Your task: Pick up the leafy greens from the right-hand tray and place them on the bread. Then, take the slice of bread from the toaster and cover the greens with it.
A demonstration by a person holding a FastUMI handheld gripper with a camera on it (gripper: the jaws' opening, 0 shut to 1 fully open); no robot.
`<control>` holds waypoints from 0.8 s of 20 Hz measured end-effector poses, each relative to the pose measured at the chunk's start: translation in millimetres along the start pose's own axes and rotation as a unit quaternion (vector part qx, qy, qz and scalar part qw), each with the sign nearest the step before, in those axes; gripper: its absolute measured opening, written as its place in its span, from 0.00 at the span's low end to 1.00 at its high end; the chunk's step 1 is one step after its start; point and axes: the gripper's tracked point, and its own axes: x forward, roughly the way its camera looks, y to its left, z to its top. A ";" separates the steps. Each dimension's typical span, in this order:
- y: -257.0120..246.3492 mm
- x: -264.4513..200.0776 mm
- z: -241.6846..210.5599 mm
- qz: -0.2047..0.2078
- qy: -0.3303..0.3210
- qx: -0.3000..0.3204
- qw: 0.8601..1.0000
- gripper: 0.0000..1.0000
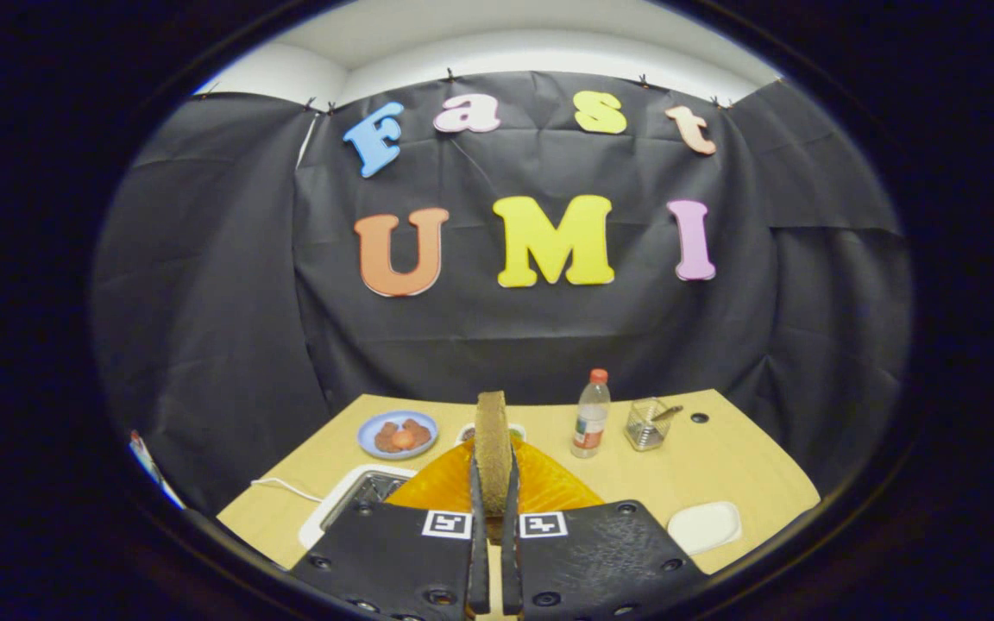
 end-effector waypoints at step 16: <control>-68.3 42.5 -160.1 0.011 0.103 0.089 0.991 0.06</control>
